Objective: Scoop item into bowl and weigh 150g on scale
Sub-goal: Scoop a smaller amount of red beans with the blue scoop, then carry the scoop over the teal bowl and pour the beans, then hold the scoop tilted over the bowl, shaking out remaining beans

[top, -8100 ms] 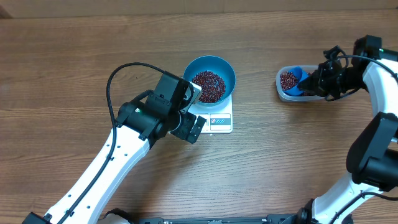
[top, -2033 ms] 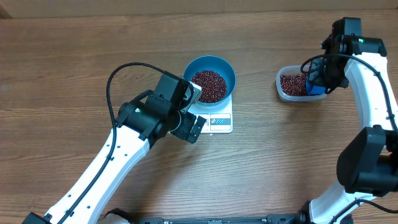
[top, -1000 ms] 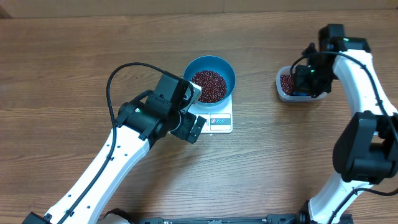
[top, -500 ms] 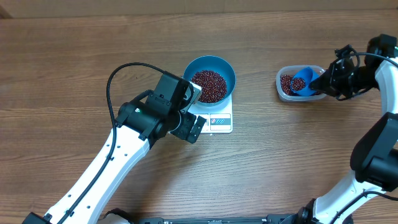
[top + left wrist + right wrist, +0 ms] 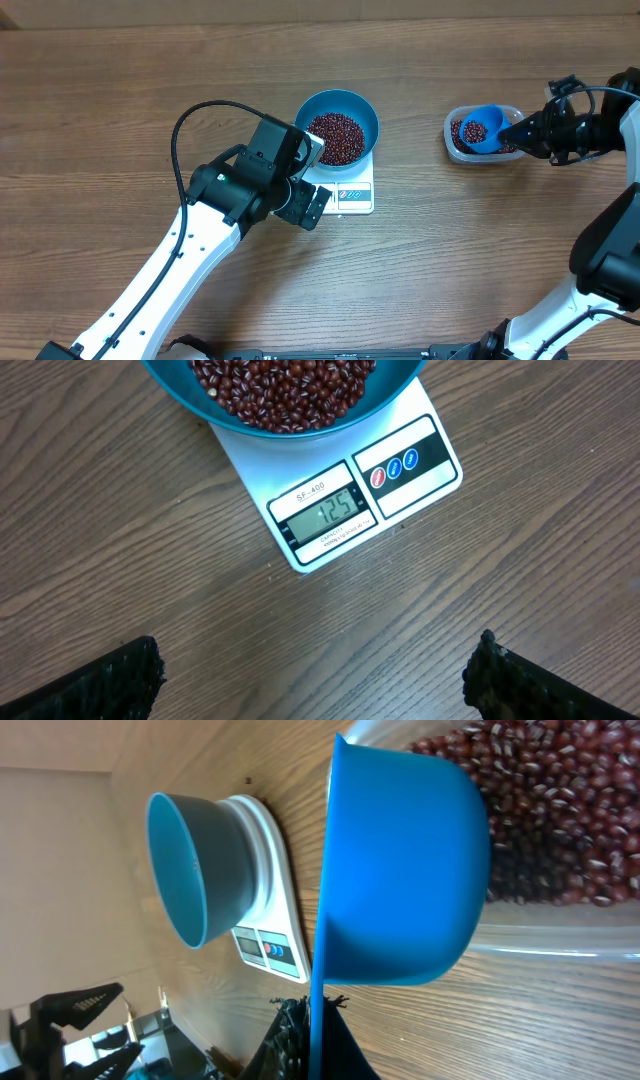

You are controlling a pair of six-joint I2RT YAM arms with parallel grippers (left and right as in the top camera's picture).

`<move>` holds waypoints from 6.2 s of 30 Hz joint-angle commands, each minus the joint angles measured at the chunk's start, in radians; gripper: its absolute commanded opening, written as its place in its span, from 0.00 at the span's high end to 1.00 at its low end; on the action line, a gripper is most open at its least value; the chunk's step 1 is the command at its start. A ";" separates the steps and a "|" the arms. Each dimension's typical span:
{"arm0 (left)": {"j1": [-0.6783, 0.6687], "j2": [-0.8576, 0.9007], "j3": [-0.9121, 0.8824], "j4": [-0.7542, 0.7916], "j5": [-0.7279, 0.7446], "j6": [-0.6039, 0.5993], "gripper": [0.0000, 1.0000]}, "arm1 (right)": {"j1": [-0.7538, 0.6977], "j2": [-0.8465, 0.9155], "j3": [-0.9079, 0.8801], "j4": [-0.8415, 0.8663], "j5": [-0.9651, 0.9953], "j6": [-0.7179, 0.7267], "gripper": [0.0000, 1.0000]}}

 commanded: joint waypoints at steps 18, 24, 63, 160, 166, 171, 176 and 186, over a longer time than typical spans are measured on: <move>0.007 -0.023 -0.008 0.005 -0.003 0.019 0.00 | 0.353 -0.143 0.130 -0.021 -0.145 0.013 0.96; 0.007 -0.023 -0.008 0.005 -0.003 0.019 0.01 | 0.467 -0.143 0.209 -0.021 -0.035 0.061 0.96; 0.007 -0.023 -0.008 0.005 -0.003 0.019 0.00 | 0.952 -0.143 0.277 0.213 0.935 0.294 0.96; 0.007 -0.023 -0.008 0.005 -0.003 0.019 0.01 | 0.899 -0.143 0.277 0.247 0.819 0.179 0.96; 0.007 -0.023 -0.008 0.005 -0.003 0.019 0.01 | 0.921 -0.143 0.277 0.247 0.838 0.135 0.96; 0.007 -0.023 -0.008 0.005 -0.003 0.019 0.00 | 0.942 -0.143 0.277 0.253 0.876 0.127 0.96; 0.007 -0.023 -0.008 0.005 -0.003 0.019 0.00 | 0.946 -0.143 0.277 0.254 0.883 0.127 0.96; 0.007 -0.023 -0.008 0.005 -0.003 0.019 0.00 | 0.946 -0.143 0.277 0.256 0.883 0.116 0.96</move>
